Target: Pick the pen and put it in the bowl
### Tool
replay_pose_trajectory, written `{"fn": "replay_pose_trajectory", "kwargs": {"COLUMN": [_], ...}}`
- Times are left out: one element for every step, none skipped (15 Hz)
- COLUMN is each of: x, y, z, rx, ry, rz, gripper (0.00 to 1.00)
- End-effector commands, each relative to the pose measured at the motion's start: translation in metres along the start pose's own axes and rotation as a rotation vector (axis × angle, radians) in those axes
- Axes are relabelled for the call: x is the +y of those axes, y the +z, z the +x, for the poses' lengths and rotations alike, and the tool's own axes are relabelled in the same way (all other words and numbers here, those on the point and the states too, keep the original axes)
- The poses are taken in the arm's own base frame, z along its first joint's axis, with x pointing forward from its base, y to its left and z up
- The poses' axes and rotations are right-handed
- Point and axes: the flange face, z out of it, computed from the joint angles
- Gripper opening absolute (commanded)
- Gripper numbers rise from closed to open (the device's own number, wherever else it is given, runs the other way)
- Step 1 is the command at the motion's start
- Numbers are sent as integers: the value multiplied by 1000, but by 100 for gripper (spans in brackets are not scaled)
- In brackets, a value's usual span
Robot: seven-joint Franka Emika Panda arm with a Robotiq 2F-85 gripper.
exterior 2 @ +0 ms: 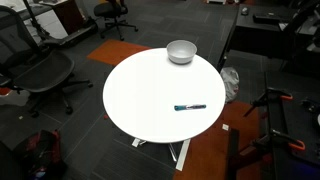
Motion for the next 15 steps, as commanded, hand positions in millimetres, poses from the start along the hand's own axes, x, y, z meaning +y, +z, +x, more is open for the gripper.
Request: {"fn": "replay_pose_trajectory", "kwargs": {"x": [0, 0, 0, 0, 0, 0, 0, 0, 0, 0, -1, -1, -1, -1, -2], "y": [3, 6, 8, 8, 9, 9, 9, 9, 8, 7, 7, 8, 9, 11, 13], "z": [-1, -2, -2, -2, -2, -2, -2, 1, 4, 9, 14, 18, 24, 30, 36], "rx": [-10, -18, -22, -24, -25, -25, -25, -24, -18, -8, -7, -7, -5, -1, 7], "ry": [0, -1, -1, -1, -1, -1, -1, -9, -13, -23, -34, -42, -50, -57, -65], "rz": [0, -1, 0, 0, 0, 0, 0, -2, -3, -5, -8, -11, -14, -17, -17], "gripper": [100, 100, 100, 100, 100, 100, 100, 100, 100, 100, 100, 100, 100, 100, 100]}}
